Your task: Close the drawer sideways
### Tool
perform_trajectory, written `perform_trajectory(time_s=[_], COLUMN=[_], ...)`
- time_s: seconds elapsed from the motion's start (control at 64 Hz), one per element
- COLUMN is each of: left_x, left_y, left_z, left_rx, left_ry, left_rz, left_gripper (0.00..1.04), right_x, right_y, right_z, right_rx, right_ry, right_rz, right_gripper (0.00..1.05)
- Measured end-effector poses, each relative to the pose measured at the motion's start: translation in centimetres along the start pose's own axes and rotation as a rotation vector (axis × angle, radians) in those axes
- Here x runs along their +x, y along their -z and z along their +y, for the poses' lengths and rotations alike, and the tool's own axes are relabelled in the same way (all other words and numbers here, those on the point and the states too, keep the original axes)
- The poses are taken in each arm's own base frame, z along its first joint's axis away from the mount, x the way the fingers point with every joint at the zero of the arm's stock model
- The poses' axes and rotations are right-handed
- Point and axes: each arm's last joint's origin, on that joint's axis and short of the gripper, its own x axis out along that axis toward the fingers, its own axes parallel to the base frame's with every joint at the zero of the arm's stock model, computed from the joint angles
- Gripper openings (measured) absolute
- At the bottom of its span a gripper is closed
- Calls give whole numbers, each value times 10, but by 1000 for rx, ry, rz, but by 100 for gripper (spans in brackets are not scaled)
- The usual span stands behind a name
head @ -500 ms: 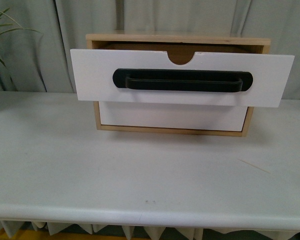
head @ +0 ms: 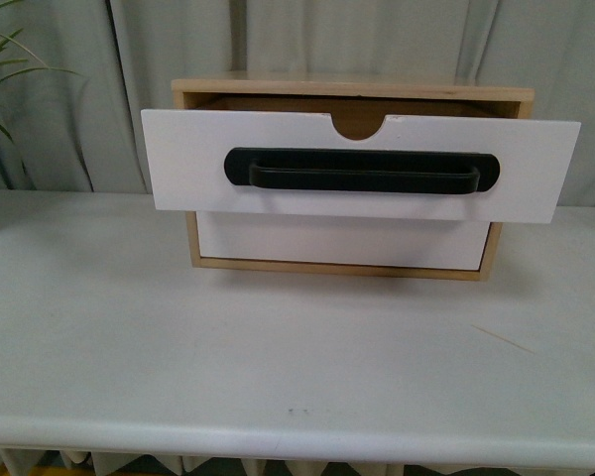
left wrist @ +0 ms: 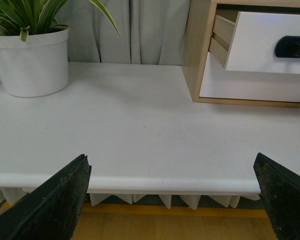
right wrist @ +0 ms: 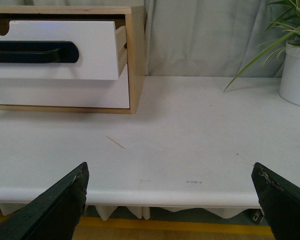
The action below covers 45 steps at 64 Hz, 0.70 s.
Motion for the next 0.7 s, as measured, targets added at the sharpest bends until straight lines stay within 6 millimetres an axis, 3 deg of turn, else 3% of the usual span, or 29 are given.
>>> perform_trajectory(time_s=[0.141,0.219,0.266,0.328,0.516,0.703], left_x=[0,0,2,5,37,82], left_y=[0,1,0,-3,-45,-63], left_z=[0,0,-3,-8,-47,-95], left_rx=[0,-15,-78,-123,-476,-628], left_ry=[0,-32,-246,-367,-270,-150], left_rz=[0,19,179,266,235,276], left_gripper=[99,99,99,99,99,99], right_x=[0,1,7,17,50,77], right_y=[0,0,-3,-13,-33,-25], right_z=[0,0,-2,-6,-4,22], right_rx=[0,-78,-155,-225,-581,-945], right_ry=[0,-67,-108,-121,-214,-359], right_rz=[0,159,223,227,165,88], right_gripper=[96,96,96,96,96,96])
